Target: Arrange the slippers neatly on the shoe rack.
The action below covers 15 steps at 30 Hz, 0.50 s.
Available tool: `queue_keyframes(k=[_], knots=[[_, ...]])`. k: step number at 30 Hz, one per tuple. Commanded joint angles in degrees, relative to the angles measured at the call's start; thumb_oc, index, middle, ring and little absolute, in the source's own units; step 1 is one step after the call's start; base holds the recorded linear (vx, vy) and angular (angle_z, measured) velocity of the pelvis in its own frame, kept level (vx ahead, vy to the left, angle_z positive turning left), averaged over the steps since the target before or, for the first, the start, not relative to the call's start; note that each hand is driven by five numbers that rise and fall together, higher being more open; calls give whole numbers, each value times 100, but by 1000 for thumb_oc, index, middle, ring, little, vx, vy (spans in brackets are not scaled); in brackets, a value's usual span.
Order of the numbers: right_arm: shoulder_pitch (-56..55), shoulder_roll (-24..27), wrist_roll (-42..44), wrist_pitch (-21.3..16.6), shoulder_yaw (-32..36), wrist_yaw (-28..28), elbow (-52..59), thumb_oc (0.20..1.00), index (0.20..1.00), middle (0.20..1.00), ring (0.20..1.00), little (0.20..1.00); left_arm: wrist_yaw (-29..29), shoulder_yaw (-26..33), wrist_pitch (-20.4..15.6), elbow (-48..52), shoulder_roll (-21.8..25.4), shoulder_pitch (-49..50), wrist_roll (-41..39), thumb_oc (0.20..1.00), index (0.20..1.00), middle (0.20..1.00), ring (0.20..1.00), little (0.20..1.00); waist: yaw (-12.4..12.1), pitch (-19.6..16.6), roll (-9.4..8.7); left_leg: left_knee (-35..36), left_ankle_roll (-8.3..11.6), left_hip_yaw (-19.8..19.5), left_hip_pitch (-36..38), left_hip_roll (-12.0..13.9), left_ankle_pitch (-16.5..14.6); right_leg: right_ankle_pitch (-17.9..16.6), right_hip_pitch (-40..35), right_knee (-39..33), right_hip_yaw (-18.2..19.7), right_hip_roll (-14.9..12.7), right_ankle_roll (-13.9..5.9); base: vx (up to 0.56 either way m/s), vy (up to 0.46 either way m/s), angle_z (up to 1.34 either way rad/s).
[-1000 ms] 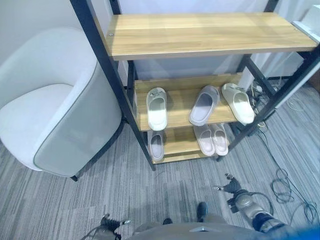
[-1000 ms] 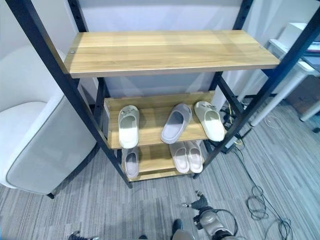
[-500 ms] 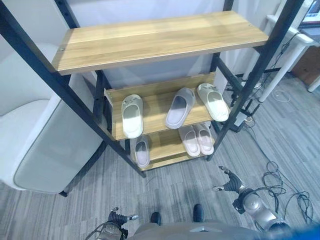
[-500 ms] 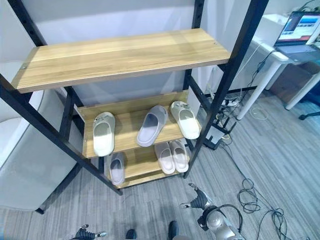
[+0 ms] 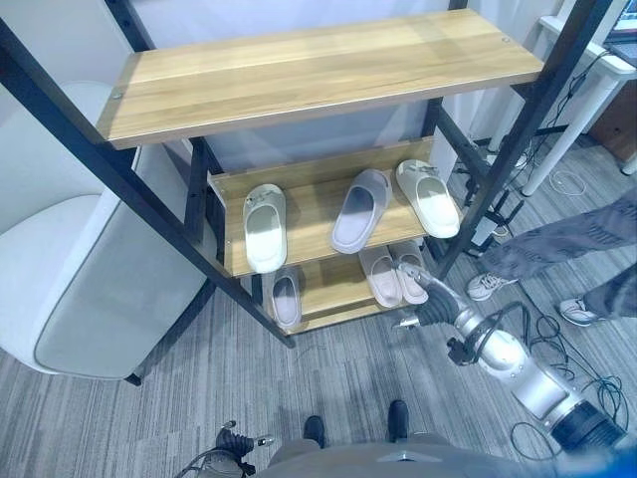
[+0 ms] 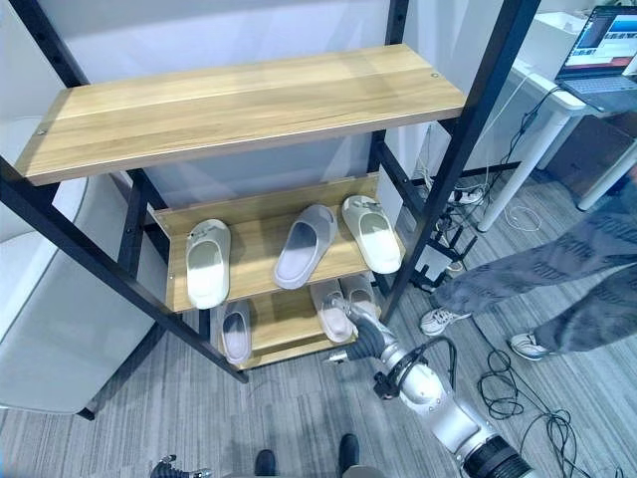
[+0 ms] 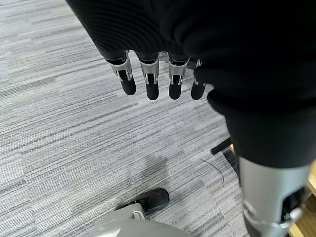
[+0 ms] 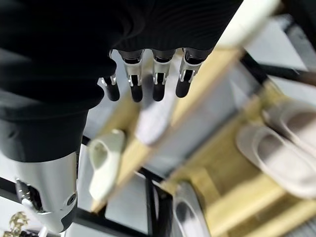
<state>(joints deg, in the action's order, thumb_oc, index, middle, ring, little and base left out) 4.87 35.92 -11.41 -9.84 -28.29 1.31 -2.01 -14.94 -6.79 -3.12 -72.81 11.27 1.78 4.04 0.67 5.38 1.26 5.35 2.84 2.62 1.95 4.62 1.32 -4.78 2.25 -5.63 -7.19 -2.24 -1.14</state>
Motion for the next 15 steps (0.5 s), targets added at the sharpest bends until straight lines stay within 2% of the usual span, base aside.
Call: queue_keyframes(k=[1,2,6,15], knots=[[223,67,-931,-316,323,817,197,1000,1000,1000,1000,1000,-109,-198,-70,-333,-5,-304,217,1000,1000,1000,1000,1000,-29,-45,-186,-35,132,-106,-268,41,-232,551,-352,81,-188,-568,-675,0,0,0],[415,265,-1536,-191,582,1310,154,1000,1000,1000,1000,1000,-179,-245,-80,-289,-34,-269,268,1000,1000,1000,1000,1000,-51,-59,-184,-35,132,-100,-325,44,-226,539,-309,63,-192,-571,-689,0,0,0],[749,340,-1789,124,946,1861,-305,1000,1000,1000,1000,1000,-220,-284,-77,-307,-25,-237,225,1000,1000,1000,1000,1000,-103,-46,-170,-35,132,-112,-481,22,-187,508,-162,63,-185,-571,-691,0,0,0],[1627,313,-1265,347,1100,2265,-1165,1000,1000,1000,1000,1000,-308,-418,-110,-270,94,-264,99,1000,1000,1000,1000,1000,-227,36,-150,-35,133,-168,-938,-15,-45,427,253,63,-202,-565,-675,4,3,0]])
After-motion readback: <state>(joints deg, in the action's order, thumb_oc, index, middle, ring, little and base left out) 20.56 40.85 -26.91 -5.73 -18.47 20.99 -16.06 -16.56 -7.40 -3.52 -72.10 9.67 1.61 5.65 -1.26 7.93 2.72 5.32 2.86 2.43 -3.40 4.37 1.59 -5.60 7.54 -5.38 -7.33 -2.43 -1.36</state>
